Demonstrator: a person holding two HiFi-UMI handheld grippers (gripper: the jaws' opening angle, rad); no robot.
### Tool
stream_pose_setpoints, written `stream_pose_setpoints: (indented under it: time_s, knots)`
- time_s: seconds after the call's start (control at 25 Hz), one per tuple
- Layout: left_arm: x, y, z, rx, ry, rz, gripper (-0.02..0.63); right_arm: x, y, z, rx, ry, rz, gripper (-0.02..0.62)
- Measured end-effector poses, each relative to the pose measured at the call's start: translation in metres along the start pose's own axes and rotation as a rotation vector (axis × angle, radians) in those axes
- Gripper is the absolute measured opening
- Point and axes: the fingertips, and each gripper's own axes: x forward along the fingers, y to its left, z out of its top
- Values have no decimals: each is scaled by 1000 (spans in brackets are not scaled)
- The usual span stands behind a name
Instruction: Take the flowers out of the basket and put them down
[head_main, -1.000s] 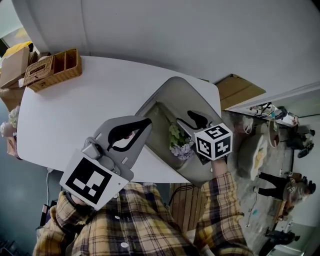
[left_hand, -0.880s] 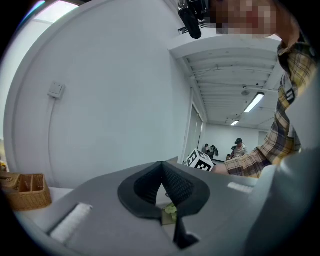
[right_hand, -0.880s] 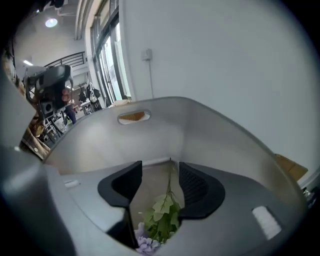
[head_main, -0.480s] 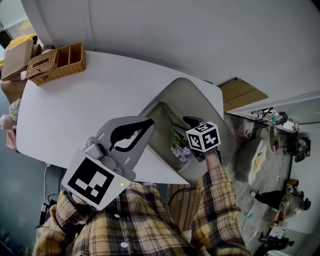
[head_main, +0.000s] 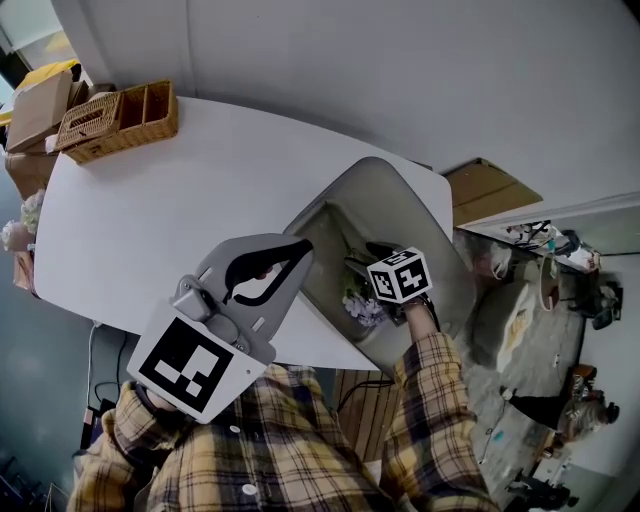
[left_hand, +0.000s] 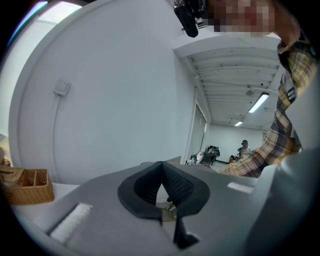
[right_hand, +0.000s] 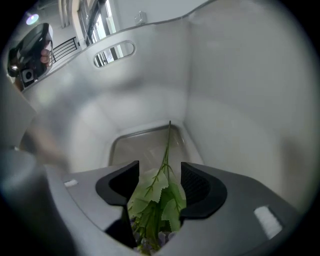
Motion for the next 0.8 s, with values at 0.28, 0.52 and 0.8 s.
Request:
stream_pose_setpoints:
  time_s: [0.28, 0.52, 0.8]
  knots:
    - [1, -2, -3, 2, 3, -7, 13, 18, 4, -27, -22, 115, 36, 267]
    - [-1, -2, -3, 6, 5, -5, 12, 29, 6, -41, -42, 210, 61, 258]
    - [-6, 2, -4, 4, 0, 8, 12, 33, 7, -46, -43, 275, 82, 220]
